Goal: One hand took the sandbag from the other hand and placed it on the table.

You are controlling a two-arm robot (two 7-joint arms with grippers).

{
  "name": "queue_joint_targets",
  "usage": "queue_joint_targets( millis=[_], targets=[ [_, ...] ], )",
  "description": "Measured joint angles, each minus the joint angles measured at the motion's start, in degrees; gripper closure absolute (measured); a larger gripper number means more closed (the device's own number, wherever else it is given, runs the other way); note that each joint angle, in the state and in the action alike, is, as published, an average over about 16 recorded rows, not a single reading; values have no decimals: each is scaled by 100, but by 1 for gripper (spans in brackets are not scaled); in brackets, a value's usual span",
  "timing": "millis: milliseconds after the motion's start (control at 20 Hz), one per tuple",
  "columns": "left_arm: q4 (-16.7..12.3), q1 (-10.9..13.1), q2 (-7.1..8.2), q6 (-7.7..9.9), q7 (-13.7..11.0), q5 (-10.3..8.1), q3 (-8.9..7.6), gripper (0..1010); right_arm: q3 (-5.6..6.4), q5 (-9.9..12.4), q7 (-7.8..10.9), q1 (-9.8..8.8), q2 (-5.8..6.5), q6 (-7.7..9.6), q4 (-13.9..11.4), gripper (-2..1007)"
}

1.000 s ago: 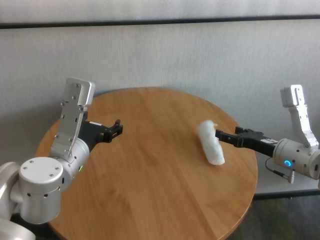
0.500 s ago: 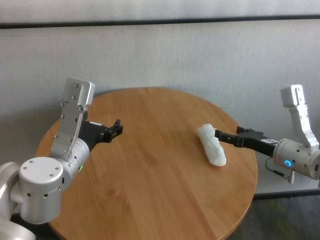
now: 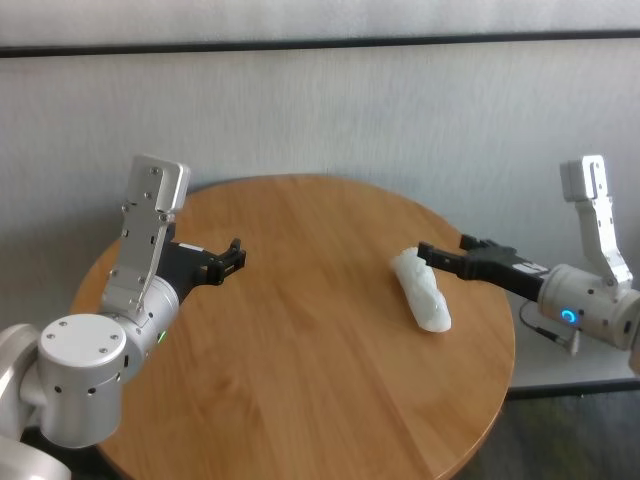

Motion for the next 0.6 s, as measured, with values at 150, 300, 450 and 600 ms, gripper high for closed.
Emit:
queue_joint_targets(
  millis=[150,300,450,600],
  targets=[
    [0,0,0,0,0,0,0,10,14,-71,84,61,-89,-92,-35,5],
    [0,0,0,0,0,0,0,10,3,-164,166,153,-215,-190,-46,5],
    [0,0,0,0,0,0,0,10,-33,-272,245,260,-369,-286,-34,5],
    [0,0,0,0,0,0,0,10,-87,-385,310,359,-538,-372,-12,5]
  ],
)
